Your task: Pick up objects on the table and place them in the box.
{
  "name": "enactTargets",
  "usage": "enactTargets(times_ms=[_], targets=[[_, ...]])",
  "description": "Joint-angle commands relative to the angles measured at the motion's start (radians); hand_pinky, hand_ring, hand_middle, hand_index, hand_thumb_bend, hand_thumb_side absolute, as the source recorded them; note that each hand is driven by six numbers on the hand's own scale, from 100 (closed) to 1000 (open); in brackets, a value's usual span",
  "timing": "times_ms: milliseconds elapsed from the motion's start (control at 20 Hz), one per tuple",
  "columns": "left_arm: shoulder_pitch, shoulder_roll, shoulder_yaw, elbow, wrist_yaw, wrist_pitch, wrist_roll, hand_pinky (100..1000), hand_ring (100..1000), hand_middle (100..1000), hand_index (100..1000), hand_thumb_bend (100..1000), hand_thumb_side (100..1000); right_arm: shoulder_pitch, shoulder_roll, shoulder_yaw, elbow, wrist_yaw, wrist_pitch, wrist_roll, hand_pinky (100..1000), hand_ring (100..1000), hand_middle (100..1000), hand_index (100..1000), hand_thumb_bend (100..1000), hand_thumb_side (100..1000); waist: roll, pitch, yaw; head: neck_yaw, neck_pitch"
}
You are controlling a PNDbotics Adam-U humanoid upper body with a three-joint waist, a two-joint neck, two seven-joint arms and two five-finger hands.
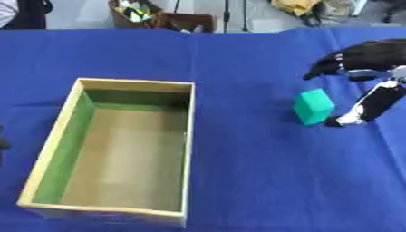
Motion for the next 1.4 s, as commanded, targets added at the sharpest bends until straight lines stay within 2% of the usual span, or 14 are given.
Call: enactTargets(times_ms=[50, 600, 900, 1000, 1100, 1200, 1400], targets=[[-0.005, 0.006, -0.007, -0.019, 0.0, -0.003, -0.004, 100, 370, 451, 491, 100, 897, -0.021, -0.008, -0.013, 0.036, 0.026, -0.173, 0.159, 869, 937, 887, 988, 447, 695, 0.002, -0.016, 0.001, -0.002, -0.011], [-0.002, 0.0, -0.011, -0.019, 0.0, -0.003, -0.009, 100, 370, 452, 491, 100, 898, -0.056, 0.049, -0.018, 0.148, 0.078, -0.189, 0.122, 867, 928, 870, 978, 455, 698, 0.008, -0.011, 0.004, -0.008, -0.013], [-0.001, -0.003, -0.012, -0.019, -0.001, -0.004, -0.011, 100, 371, 453, 491, 100, 899, -0.073, 0.074, -0.023, 0.188, 0.105, -0.184, 0.075, 860, 910, 838, 938, 431, 695, 0.01, -0.008, 0.006, -0.01, -0.009], [-0.001, -0.003, -0.012, -0.019, -0.001, -0.003, -0.011, 100, 371, 453, 491, 100, 900, -0.075, 0.077, -0.02, 0.195, 0.103, -0.19, 0.065, 855, 893, 788, 880, 399, 683, 0.01, -0.007, 0.005, -0.01, -0.007], [-0.002, -0.003, -0.012, -0.019, -0.001, -0.003, -0.013, 100, 371, 453, 491, 100, 900, -0.078, 0.08, -0.021, 0.201, 0.092, -0.191, 0.054, 844, 867, 697, 790, 305, 682, 0.01, -0.007, 0.005, -0.009, -0.006], [-0.001, -0.004, -0.012, -0.019, -0.001, -0.003, -0.013, 100, 371, 453, 491, 100, 900, -0.082, 0.082, -0.026, 0.203, 0.077, -0.186, 0.035, 828, 838, 595, 686, 100, 676, 0.01, -0.007, 0.004, -0.009, -0.004], [-0.002, -0.003, -0.012, -0.019, -0.001, -0.004, -0.013, 100, 372, 453, 491, 100, 900, -0.086, 0.087, -0.03, 0.218, 0.073, -0.169, -0.005, 805, 799, 501, 566, 100, 595, 0.01, -0.007, 0.005, -0.01, -0.003]])
